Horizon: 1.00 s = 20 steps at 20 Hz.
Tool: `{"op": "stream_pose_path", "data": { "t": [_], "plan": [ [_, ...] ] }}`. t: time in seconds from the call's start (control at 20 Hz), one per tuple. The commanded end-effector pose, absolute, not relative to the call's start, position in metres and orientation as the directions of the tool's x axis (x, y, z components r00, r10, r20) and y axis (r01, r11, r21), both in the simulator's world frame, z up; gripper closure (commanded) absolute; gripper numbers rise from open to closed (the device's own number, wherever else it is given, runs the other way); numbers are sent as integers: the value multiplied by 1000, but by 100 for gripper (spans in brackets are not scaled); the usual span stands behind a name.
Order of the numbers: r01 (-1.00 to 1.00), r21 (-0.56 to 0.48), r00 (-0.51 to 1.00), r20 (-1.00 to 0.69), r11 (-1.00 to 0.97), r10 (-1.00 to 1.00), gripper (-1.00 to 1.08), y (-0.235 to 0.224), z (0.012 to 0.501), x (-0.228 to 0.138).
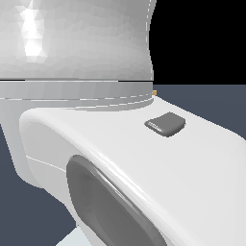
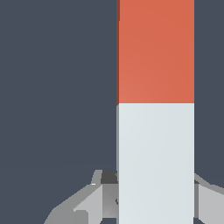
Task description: Insert the peg into the horizontal hole in a box.
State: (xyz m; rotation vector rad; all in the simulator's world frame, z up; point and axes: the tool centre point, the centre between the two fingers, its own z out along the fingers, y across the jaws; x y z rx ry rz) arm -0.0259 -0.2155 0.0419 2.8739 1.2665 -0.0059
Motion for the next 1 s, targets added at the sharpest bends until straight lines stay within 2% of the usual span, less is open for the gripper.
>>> {"op": "stream_pose_path", "data": {
  "t": [0.0,0.45,0.95],
  "plan": [
    [804,2,595,-3,-595,804,108,-192,52,-2],
    [962,1,272,-3,-272,962,108,-94,82,55],
    [1000,0,2,-1,-2,1000,108,-9,104,72]
  ]
}}
